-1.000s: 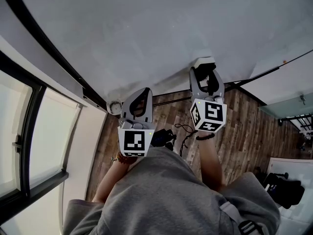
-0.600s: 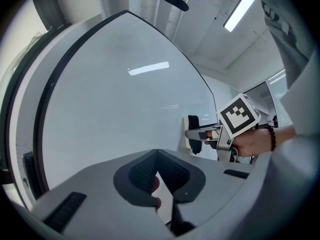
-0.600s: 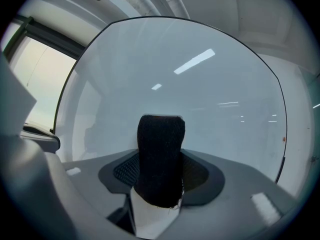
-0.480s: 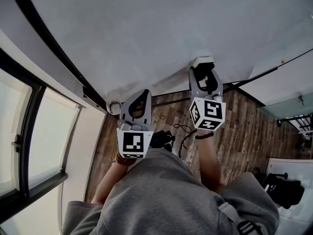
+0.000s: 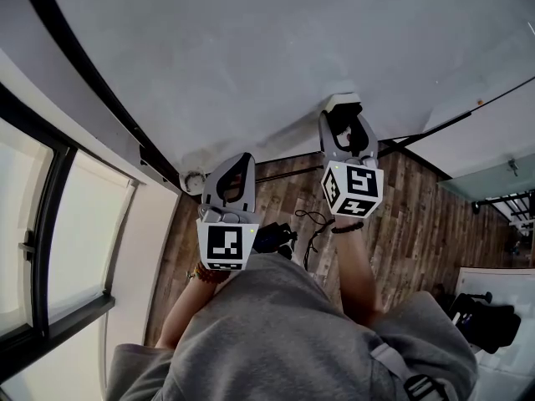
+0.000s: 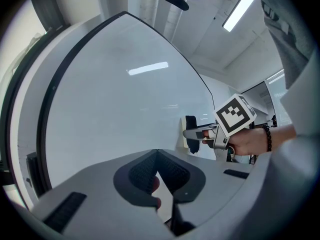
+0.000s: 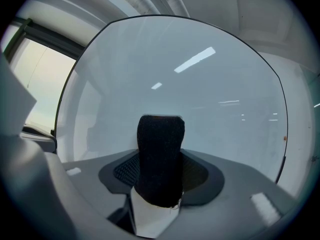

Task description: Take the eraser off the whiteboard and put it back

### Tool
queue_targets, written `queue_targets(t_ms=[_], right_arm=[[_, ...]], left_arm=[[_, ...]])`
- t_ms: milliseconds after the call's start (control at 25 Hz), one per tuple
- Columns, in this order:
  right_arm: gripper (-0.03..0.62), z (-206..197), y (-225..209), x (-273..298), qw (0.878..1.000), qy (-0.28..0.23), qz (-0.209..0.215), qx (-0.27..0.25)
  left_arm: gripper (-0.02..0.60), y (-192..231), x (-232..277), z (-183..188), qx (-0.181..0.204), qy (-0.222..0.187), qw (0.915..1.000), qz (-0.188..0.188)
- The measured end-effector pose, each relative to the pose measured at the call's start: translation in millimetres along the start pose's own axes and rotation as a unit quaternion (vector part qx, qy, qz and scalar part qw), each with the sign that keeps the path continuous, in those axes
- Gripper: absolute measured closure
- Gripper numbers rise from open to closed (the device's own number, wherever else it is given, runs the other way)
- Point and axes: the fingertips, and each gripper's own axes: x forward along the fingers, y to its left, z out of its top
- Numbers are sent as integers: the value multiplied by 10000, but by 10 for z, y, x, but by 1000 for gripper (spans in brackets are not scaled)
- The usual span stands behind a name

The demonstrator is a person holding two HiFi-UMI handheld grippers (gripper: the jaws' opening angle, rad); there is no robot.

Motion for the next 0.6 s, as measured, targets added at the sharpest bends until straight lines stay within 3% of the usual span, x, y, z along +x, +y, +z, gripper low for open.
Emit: queue_targets(t_ms=[600], right_arm=[[359, 3, 0, -10, 10000, 13, -42, 12]], left_arm=[[575, -3, -57, 11, -25, -14, 10000, -22]])
